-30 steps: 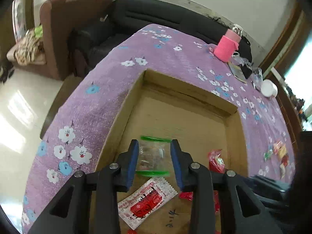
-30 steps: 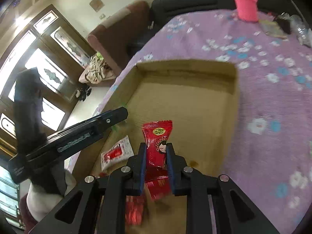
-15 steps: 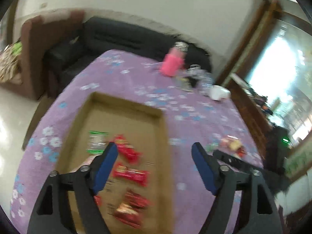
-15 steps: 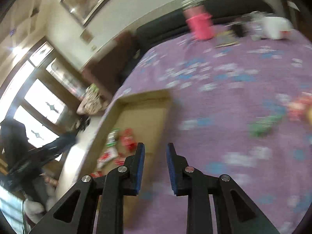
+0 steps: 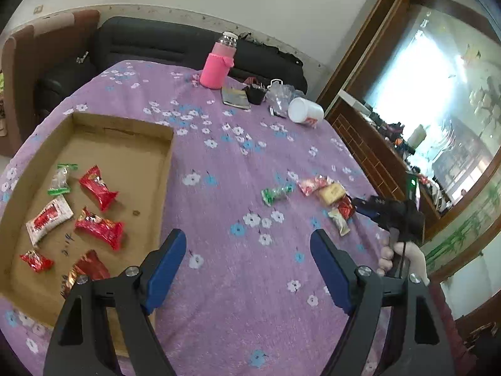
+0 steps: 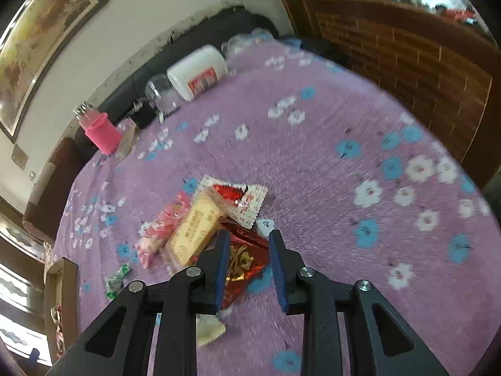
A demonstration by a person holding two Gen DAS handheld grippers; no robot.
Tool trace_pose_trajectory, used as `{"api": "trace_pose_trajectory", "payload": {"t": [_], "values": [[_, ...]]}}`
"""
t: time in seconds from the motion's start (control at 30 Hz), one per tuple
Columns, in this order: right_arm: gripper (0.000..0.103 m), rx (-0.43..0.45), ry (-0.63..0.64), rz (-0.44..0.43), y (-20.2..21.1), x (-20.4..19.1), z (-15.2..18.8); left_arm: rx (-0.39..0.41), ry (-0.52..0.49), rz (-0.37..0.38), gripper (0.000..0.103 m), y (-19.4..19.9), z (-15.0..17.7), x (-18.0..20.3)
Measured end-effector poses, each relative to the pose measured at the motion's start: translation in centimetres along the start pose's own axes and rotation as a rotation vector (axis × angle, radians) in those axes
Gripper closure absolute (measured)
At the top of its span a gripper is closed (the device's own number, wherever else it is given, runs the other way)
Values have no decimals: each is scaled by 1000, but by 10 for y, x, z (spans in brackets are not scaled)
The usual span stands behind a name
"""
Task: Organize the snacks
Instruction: 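Grasp the red foil candy with the right gripper while the left grasps the cream wafer pack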
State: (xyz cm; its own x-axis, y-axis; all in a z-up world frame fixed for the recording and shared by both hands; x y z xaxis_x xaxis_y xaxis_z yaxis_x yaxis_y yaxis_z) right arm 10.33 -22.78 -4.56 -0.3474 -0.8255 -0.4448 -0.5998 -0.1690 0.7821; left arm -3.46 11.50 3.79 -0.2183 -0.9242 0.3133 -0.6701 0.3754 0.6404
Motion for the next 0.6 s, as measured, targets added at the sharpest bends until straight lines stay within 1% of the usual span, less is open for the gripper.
{"api": "trace_pose_trajectory", "payload": {"t": [0.1,0.2,0.23,0.27,0.3,0.33,0.37,0.4,0.43,0.5,0.6], "values": [[77,-49,47,-64,-9,-21,11,0,-23,-10,22,0,4,7],[77,-125,124,-153,-7,-46,37,-7,-37,-19,22,-2,6,10],[77,-136,146,-192,-1,-54,44,-7,-39,-18,22,-1,6,12],[77,-115,157,-197,5,-55,45,-6,-40,-19,22,-1,6,12],[76,-74,174,-189,14,-57,43,-6,-40,-19,22,-2,7,12],[69,-45,194,-173,19,-57,42,-7,-40,-18,22,-2,8,12],[59,-34,209,-161,22,-56,42,-11,-40,-15,22,-3,9,14],[36,-27,227,-149,23,-57,44,-15,-41,-13,22,-4,9,14],[28,-22,257,-136,24,-59,46,-19,-41,-9,22,-6,11,15],[28,-40,293,-119,19,-59,51,-26,-44,0,22,-9,13,19],[28,-72,311,-107,6,-60,59,-38,-60,3,22,-13,15,23]]}}
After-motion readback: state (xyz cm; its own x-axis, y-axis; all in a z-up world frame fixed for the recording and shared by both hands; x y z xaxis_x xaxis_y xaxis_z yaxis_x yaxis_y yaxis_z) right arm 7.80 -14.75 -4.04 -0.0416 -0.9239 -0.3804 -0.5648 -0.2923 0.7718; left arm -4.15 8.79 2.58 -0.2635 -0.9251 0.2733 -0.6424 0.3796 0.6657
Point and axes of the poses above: each gripper's, at about its wrist camera, not at the fingertips, and y roughly against the way its jaws point, x to its right, z to its underside, the point moved 10 cm from there along -y, roughly the way its jaws point, and after that the axes turned 7 degrees about -y, right-handed, at the moved point
